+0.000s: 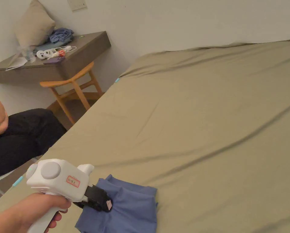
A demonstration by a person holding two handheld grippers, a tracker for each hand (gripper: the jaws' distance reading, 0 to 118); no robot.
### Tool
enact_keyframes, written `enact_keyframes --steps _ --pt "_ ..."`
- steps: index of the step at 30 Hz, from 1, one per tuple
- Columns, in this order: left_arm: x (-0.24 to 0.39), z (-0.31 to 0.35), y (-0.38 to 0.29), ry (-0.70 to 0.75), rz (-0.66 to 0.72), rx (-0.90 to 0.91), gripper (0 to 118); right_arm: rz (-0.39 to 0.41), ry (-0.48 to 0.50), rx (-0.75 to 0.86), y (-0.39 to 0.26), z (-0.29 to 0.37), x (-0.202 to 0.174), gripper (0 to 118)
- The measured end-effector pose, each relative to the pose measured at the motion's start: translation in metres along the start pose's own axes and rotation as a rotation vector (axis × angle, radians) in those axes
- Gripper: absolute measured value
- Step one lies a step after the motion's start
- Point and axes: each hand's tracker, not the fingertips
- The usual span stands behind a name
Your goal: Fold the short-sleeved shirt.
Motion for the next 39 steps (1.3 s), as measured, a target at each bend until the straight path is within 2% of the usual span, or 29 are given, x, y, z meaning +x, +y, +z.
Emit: enact_keyframes --steps 5,6,7,8,9,10,11,13,15,16,17,18,19,20,21,22,23,25,26,28,30,33,35,37,39 --pt "-0.037 -0.033 0.000 0.052 0.143 -0.065 49 -0.048 0.001 0.036 -0.007 0.015 0.005 2" --pt "-0.034 -0.040 -0.004 0.097 0.203 -0.057 68 -0.047 -0.006 0.032 -0.008 0.014 0.003 2" --pt "-0.030 -0.044 -0.007 0.173 0.238 -0.034 102 -0.044 -0.014 0.023 -0.008 0.013 0.002 2" --pt "-0.021 -0.047 -0.008 0.272 0.196 -0.007 118 -0.024 -0.035 0.008 -0.008 0.011 -0.001 2" --pt "-0.014 -0.044 -0.012 0.295 0.128 0.038 118 0.013 -0.076 -0.008 -0.007 0.008 -0.004 2" --pt "-0.009 -0.036 -0.013 0.230 0.068 0.124 118 0.041 -0.113 -0.020 -0.005 0.006 -0.008 2" --pt "0.006 -0.032 -0.015 0.208 0.041 0.124 118 0.079 -0.169 -0.039 -0.002 0.002 -0.012 2" --pt "0.027 -0.011 -0.014 0.198 0.102 0.176 118 0.159 -0.291 -0.056 0.006 -0.004 -0.021 2" --pt "0.058 0.023 -0.010 0.115 0.087 0.267 118 0.246 -0.432 -0.059 0.023 -0.011 -0.030 2" --pt "0.075 0.038 -0.007 0.092 0.060 0.324 114 0.276 -0.488 -0.051 0.034 -0.014 -0.035 2" --pt "0.100 0.058 -0.003 0.119 0.007 0.403 100 0.300 -0.543 -0.026 0.051 -0.016 -0.040 2" --pt "0.127 0.079 0.001 0.196 -0.029 0.517 100 0.325 -0.591 0.015 0.069 -0.018 -0.049 2" --pt "0.156 0.104 -0.002 0.305 -0.077 0.634 92 0.351 -0.640 0.068 0.086 -0.019 -0.059 2" --pt "0.187 0.125 -0.003 0.387 -0.112 0.779 58 0.380 -0.707 0.145 0.104 -0.021 -0.075 2" --pt "0.214 0.142 -0.005 0.429 -0.092 0.918 17 0.417 -0.757 0.216 0.120 -0.023 -0.092 2" --pt "0.240 0.158 -0.008 0.394 -0.072 1.052 5 0.463 -0.779 0.285 0.137 -0.023 -0.114 2" --pt "0.265 0.168 -0.009 0.257 -0.005 1.112 5 0.510 -0.773 0.352 0.150 -0.025 -0.135 3" --pt "0.315 0.189 -0.003 0.094 -0.005 1.174 5 0.580 -0.720 0.466 0.166 -0.031 -0.174 3" --pt "0.331 0.193 0.001 0.048 -0.038 1.198 5 0.616 -0.702 0.510 0.172 -0.032 -0.191 3" --pt "0.377 0.203 0.008 0.061 -0.178 1.209 5 0.667 -0.657 0.589 0.177 -0.038 -0.222 3" --pt "0.403 0.201 0.011 0.058 -0.216 1.219 5 0.665 -0.647 0.653 0.175 -0.041 -0.233 3" --pt "0.420 0.204 0.004 -0.047 -0.219 1.219 5 0.678 -0.664 0.636 0.163 -0.044 -0.237 3" --pt "0.422 0.202 0.004 -0.016 -0.226 1.221 5 0.748 -0.691 0.605 0.159 -0.044 -0.236 4" --pt "0.422 0.205 0.003 0.011 -0.235 1.222 5 0.736 -0.693 0.609 0.161 -0.041 -0.234 4" --pt "0.419 0.205 0.002 -0.003 -0.228 1.218 5 0.681 -0.695 0.635 0.164 -0.035 -0.232 4"
